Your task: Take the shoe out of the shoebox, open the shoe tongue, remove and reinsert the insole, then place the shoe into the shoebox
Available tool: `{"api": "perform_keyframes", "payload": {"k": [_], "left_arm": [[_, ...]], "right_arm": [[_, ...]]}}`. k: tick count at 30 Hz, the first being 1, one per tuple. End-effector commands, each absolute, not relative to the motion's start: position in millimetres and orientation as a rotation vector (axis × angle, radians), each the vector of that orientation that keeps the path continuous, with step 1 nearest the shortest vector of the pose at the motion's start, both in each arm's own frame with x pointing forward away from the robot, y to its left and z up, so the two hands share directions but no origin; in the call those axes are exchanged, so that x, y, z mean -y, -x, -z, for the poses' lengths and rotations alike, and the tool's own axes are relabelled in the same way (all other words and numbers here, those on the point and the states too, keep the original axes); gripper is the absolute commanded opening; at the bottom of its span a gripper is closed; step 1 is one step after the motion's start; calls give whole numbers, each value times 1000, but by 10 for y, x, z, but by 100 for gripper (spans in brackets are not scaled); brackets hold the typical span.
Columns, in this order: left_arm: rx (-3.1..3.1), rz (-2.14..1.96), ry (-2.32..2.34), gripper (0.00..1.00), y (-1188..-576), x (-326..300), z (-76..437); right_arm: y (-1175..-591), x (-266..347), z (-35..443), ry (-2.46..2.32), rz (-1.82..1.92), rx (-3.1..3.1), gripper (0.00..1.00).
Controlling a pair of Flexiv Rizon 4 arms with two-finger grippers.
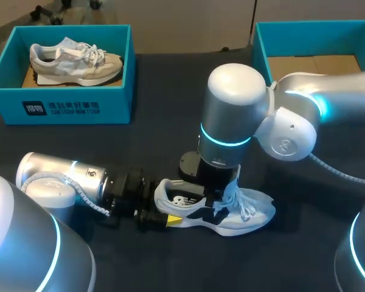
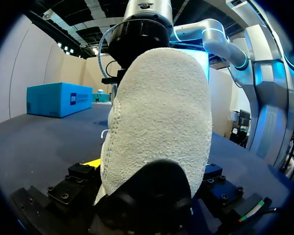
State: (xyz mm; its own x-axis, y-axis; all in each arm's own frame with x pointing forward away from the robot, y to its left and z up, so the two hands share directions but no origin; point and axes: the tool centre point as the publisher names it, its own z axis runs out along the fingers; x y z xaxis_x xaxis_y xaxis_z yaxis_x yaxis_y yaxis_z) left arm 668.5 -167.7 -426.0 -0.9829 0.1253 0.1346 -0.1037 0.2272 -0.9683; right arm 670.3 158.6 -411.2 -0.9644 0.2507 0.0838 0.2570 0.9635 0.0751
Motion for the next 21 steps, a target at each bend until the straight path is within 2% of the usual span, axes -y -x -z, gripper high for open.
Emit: {"api": "perform_keyframes", "payload": {"k": [1,4,5,6,21], "left_arm": [[2312,-1844,18,0,-6677,1656,4298],[2312,-1844,18,0,-6677,1656,4298],[2312,-1844,18,0,-6677,1656,4298],[2312,-1844,18,0,-6677,1656,4298],[2312,-1844,18,0,-6677,1656,4298]], "right_arm": [[-6608,-1702,4300,368,103,2995,29],[-6552,-1714,4302,361,89,2975,14],[-6535,-1714,4300,359,88,2970,3],[-6513,-1713,4301,360,82,2963,0],[-6443,-1561,3992,440,235,3082,0]]}}
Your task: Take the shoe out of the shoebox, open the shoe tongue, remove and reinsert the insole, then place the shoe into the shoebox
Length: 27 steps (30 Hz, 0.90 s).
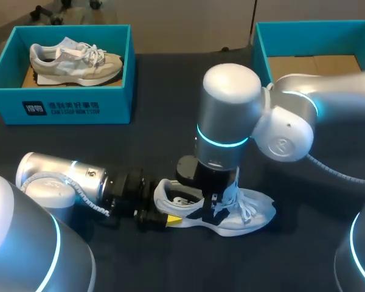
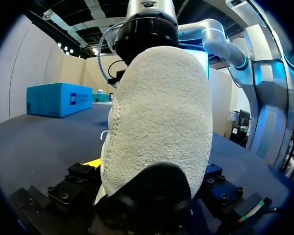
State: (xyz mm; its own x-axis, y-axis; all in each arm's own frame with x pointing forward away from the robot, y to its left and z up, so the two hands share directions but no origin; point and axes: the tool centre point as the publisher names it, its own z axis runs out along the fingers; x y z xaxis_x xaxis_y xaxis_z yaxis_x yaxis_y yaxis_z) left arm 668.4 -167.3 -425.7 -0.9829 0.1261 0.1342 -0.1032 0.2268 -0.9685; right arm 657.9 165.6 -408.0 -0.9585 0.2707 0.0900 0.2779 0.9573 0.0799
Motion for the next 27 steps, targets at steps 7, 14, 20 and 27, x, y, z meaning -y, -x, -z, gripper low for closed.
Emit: {"api": "perform_keyframes", "payload": {"k": [7,14,20,27], "left_arm": [[2312,-1844,18,0,-6677,1656,4298],[2312,-1844,18,0,-6677,1656,4298],[2312,-1844,18,0,-6677,1656,4298],[2312,-1844,18,0,-6677,1656,4298]], "right_arm": [[-6490,-1528,3804,427,331,3146,0],[-6531,-1480,3706,426,459,3182,0],[-6558,-1420,3676,445,584,3200,0],[-6554,-1331,3696,457,702,3206,0]]}}
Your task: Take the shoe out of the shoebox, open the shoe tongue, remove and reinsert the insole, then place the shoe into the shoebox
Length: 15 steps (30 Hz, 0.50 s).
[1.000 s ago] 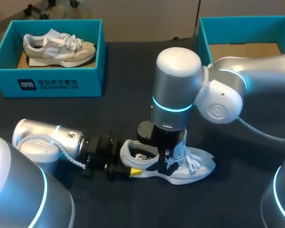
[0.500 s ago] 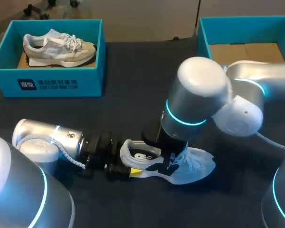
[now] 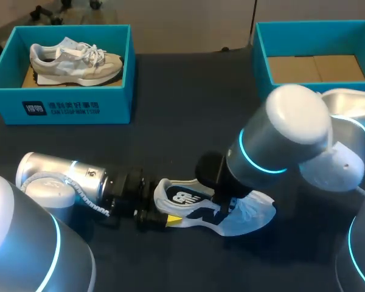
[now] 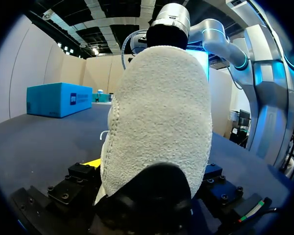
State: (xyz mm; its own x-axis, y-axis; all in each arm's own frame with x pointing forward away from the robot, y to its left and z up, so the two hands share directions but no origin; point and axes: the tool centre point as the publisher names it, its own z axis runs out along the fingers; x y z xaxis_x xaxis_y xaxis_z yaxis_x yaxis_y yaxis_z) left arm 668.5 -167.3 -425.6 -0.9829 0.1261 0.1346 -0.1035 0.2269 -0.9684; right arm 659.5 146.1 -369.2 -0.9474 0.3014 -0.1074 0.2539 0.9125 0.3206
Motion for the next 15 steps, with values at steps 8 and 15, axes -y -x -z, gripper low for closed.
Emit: {"api": "perform_keyframes", "payload": {"k": [8,15], "left_arm": [[2312,-1844,18,0,-6677,1656,4298],[2312,-1844,18,0,-6677,1656,4298]], "right_arm": [[-6628,-1302,3590,-379,-708,-2813,0],[-6732,-1404,3508,-305,-694,-2845,0]]}}
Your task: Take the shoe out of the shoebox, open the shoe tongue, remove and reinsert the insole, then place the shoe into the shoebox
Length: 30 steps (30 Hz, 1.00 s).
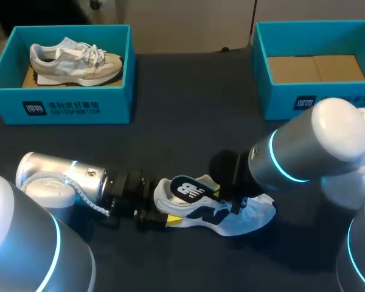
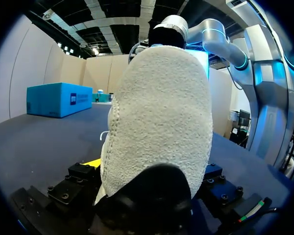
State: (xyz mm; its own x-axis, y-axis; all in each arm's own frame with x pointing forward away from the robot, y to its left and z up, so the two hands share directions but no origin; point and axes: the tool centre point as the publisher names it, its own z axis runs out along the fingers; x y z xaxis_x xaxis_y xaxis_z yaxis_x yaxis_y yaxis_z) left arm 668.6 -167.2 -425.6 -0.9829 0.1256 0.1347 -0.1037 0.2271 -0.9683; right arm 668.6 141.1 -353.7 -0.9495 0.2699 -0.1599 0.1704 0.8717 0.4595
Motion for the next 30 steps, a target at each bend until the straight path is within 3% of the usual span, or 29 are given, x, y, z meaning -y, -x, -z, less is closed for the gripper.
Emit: {"api": "perform_keyframes", "payload": {"k": [1,3,5,9,19,30], "left_arm": [[2312,-1844,18,0,-6677,1656,4298],[2312,-1844,18,0,-6677,1656,4298],[2312,-1844,18,0,-6677,1656,4298],[2312,-1844,18,0,-6677,1656,4298],[2312,-1844,18,0,-6677,1656,4298],[2312,-1844,18,0,-6677,1656,4298]], "right_arm": [[-6745,-1421,3502,-289,-685,-2861,0],[-6759,-1452,3481,-267,-675,-2879,0],[-6768,-1472,3447,-256,-660,-2897,13],[-6781,-1499,3369,-231,-647,-2925,23],[-6784,-1590,3253,-237,-650,-3030,19],[-6844,-1735,3283,-227,-670,-3113,24]]}}
